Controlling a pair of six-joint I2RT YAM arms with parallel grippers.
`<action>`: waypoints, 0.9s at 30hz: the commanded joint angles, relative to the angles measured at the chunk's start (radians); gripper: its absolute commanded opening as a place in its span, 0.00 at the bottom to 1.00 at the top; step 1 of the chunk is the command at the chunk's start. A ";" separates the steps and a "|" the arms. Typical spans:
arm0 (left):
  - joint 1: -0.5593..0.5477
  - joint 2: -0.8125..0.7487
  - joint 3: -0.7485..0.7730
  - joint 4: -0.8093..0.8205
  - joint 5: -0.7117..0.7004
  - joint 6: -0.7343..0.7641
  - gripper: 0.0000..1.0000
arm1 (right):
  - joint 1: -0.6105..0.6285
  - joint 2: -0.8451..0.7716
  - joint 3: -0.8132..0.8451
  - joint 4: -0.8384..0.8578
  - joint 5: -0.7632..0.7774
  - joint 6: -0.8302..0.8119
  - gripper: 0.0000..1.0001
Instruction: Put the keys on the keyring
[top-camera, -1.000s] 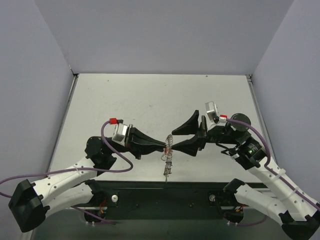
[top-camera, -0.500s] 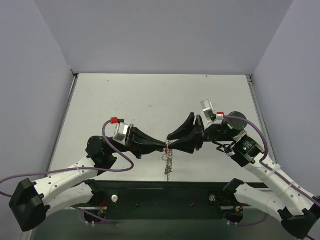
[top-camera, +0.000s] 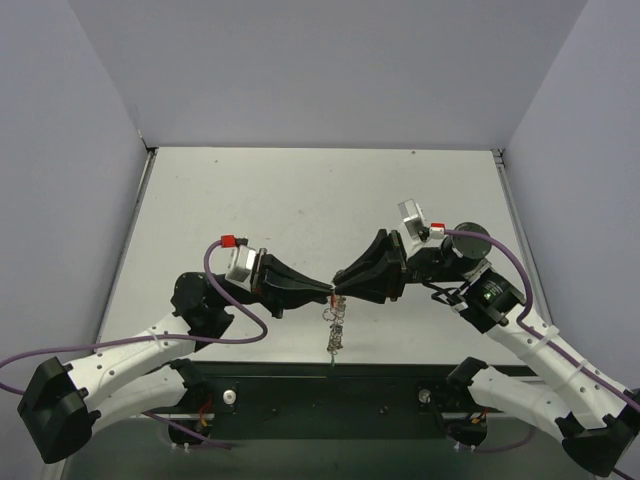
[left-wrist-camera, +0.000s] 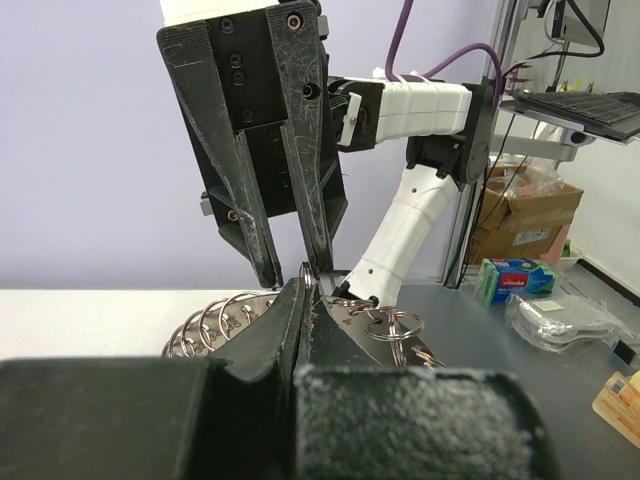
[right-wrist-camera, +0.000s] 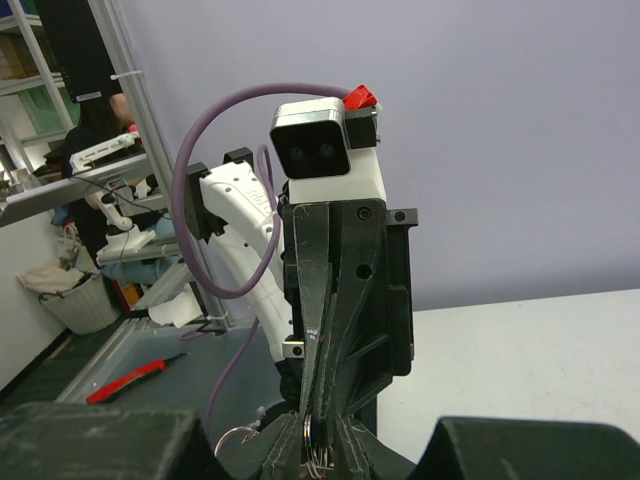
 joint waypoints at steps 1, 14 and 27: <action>-0.005 -0.024 0.038 0.111 -0.033 0.001 0.00 | 0.007 -0.016 -0.004 0.063 -0.035 -0.027 0.19; -0.003 -0.026 0.024 0.142 -0.055 0.007 0.00 | 0.008 0.007 -0.007 0.062 -0.039 -0.023 0.00; 0.000 -0.203 0.044 -0.222 -0.160 0.150 0.71 | 0.007 -0.055 0.010 0.011 -0.003 -0.073 0.00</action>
